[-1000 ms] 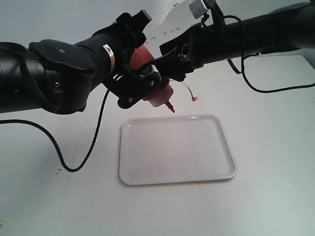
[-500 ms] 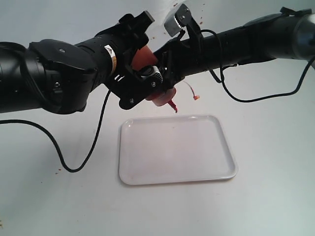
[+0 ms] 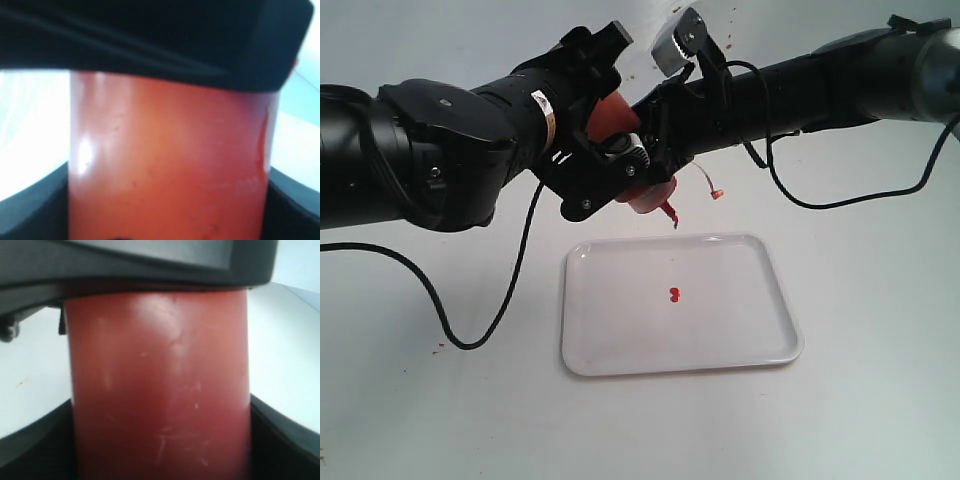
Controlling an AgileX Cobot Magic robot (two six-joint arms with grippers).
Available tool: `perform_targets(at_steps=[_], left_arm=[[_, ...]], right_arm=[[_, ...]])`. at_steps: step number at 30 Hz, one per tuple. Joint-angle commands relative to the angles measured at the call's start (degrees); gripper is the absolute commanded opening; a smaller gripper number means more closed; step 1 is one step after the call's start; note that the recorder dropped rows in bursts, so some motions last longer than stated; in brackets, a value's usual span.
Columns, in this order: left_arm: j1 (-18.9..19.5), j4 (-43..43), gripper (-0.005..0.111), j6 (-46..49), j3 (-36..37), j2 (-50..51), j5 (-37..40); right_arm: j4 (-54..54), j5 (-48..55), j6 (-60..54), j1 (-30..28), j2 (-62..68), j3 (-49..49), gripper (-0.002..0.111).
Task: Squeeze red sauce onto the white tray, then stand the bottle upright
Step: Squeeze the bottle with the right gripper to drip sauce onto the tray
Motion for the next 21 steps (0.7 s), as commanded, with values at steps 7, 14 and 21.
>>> perform_targets(at_steps=[7,14,21], left_arm=[[-0.3,0.6,0.0,-0.5,-0.7,-0.5,0.5],[-0.3,0.6,0.0,-0.5,-0.7,-0.5,0.5],[-0.3,0.6,0.0,-0.6,-0.7,-0.5,0.8]], right_arm=[[2.9,-2.0,-0.4,-0.1,-0.1,-0.3,0.072],[3.3,-1.6,-0.4,0.1,-0.1,-0.3,0.105],[3.3,-0.8,-0.4,0.1,-0.1,-0.3,0.105]])
